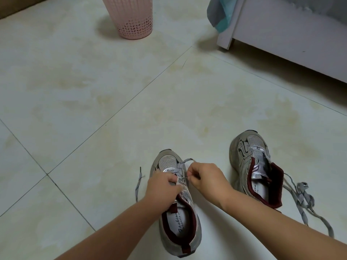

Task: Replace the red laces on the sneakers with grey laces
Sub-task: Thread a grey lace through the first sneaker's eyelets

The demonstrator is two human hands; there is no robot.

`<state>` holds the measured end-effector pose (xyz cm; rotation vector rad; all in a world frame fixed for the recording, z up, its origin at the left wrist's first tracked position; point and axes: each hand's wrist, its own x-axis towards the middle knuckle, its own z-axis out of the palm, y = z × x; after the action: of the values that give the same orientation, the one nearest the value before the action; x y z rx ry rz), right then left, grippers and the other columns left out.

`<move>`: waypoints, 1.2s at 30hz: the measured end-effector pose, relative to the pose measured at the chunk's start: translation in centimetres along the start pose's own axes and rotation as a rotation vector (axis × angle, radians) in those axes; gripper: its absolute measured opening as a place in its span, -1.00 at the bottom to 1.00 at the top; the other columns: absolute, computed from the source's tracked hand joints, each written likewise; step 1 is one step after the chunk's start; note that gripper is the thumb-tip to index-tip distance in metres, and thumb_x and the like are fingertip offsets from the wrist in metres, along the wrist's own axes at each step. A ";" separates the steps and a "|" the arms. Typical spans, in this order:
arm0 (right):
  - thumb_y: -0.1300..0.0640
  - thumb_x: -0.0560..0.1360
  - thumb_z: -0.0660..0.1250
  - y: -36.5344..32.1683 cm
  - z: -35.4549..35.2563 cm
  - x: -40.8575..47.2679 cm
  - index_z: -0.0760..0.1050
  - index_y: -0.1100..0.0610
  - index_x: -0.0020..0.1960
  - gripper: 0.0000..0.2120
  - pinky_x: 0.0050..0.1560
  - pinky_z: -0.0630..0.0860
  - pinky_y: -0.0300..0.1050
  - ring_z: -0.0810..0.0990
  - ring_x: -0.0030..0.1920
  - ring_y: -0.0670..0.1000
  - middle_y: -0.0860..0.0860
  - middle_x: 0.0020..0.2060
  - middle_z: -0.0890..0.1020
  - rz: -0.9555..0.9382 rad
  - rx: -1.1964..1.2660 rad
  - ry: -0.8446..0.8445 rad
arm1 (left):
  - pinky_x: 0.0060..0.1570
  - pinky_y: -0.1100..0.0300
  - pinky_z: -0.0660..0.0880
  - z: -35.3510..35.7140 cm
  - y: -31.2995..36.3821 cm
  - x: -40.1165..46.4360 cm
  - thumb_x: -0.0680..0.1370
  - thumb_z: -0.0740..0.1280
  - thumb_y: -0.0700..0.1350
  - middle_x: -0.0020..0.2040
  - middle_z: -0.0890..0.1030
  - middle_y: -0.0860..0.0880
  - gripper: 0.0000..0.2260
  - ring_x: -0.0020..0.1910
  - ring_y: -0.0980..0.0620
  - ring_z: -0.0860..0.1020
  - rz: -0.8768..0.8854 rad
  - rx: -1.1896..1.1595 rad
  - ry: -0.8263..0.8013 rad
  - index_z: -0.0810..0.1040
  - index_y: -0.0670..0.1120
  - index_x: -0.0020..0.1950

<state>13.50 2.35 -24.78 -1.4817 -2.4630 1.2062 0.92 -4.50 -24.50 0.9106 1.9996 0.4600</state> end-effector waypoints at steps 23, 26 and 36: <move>0.27 0.48 0.17 -1.7 0.6 1.0 0.48 0.18 -0.09 -0.88 -0.27 0.23 -0.10 0.43 -0.21 0.15 0.14 -0.16 0.59 -0.277 -0.481 -0.112 | -0.45 0.47 0.28 -0.7 -1.0 0.7 0.49 0.28 -0.27 -0.42 0.42 0.10 -0.73 -0.44 0.21 0.36 0.122 -0.079 -0.077 0.53 -0.03 -0.38; 0.25 0.47 0.19 -1.6 0.6 1.0 0.51 0.11 -0.10 -0.86 -0.20 0.26 -0.11 0.45 -0.12 0.12 0.09 -0.16 0.59 -0.259 -0.401 -0.077 | -0.30 0.35 0.30 -0.7 -1.2 0.9 0.47 0.30 -0.22 -0.23 0.53 0.03 -0.84 -0.28 0.15 0.46 0.233 0.156 0.011 0.57 -0.02 -0.27; -0.28 0.43 0.20 -2.0 1.3 -3.0 0.30 0.11 0.19 -0.46 -0.13 0.33 -0.09 0.53 0.11 0.14 0.06 0.07 0.55 0.217 -0.299 -0.228 | -0.46 0.47 0.29 -1.5 -0.7 0.4 0.44 0.28 -0.32 -0.49 0.42 0.13 -0.67 -0.50 0.27 0.37 0.109 -0.186 -0.094 0.40 -0.01 -0.46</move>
<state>13.15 -1.20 -23.38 -1.8200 -2.7957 1.1331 -0.76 -4.61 -24.34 0.9107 1.7956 0.6413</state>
